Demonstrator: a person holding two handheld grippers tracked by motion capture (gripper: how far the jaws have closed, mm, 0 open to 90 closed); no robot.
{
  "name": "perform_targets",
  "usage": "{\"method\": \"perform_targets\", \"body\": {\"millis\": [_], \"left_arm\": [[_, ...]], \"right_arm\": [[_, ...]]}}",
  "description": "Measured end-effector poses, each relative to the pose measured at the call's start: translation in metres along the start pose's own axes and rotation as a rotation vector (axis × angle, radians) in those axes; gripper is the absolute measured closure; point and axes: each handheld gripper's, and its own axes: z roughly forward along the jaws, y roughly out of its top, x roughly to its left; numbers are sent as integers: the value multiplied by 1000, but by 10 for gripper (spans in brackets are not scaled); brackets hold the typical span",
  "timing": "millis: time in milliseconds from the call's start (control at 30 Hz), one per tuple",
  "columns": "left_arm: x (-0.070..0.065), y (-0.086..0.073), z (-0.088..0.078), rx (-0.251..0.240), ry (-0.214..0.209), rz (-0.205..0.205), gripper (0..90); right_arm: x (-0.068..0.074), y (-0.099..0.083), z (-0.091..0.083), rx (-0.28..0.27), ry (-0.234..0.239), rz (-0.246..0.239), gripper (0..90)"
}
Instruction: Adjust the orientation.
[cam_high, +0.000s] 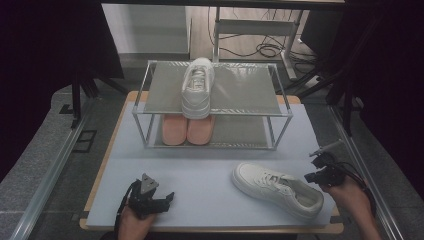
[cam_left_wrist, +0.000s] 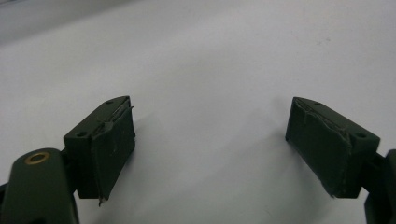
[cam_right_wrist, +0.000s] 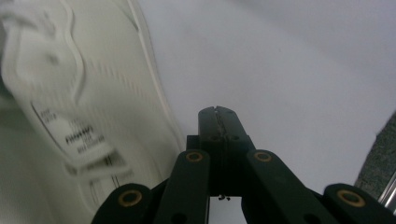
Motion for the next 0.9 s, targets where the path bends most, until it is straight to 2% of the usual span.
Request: {"method": "perform_targets", "body": {"millis": [300,633,767,900], "left_arm": [[0,0,0,-1,-1,0,156],[0,0,0,-1,-1,-1,156],[0,0,0,-2,-1,0,157],[0,0,0,-2,-1,0,157]], "right_arm": [[-6,-47,-10,-9,-1,68,900],[7,-86,-17,6,26,105,900],[13,-94,-19,4,45,111,900],[19,-94,-17,5,66,103,900]]}}
